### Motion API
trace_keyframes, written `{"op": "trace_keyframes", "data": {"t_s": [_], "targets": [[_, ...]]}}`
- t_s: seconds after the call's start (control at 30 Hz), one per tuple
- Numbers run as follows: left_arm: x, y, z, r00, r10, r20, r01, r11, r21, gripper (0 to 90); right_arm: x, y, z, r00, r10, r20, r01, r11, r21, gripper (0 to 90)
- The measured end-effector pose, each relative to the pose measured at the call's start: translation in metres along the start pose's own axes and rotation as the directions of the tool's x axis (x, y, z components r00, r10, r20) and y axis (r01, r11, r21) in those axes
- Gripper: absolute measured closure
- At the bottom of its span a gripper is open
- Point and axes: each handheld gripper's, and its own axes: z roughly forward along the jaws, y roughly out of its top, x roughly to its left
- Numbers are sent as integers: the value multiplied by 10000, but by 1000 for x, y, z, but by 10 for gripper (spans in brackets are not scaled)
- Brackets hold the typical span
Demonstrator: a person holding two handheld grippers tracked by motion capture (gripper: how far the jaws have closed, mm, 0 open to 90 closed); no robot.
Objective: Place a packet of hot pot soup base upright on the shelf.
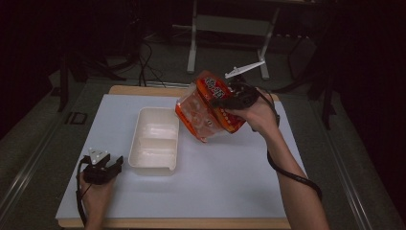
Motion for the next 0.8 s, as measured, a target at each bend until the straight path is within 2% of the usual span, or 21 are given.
{"op": "trace_keyframes", "data": {"t_s": [0.47, 0.8], "targets": [[0, 0, 0, 10000, -2, 15, 2, 10000, 1, 495, 18, 18, 11, 9996, -223, -145, 214, 9978, -620, 900], [1, 0, 0, 10000, -39, 31, 39, 10000, -1, 495, 31, 27, 25, 9989, -388, -251, 370, 9971, -672, 900]]}}
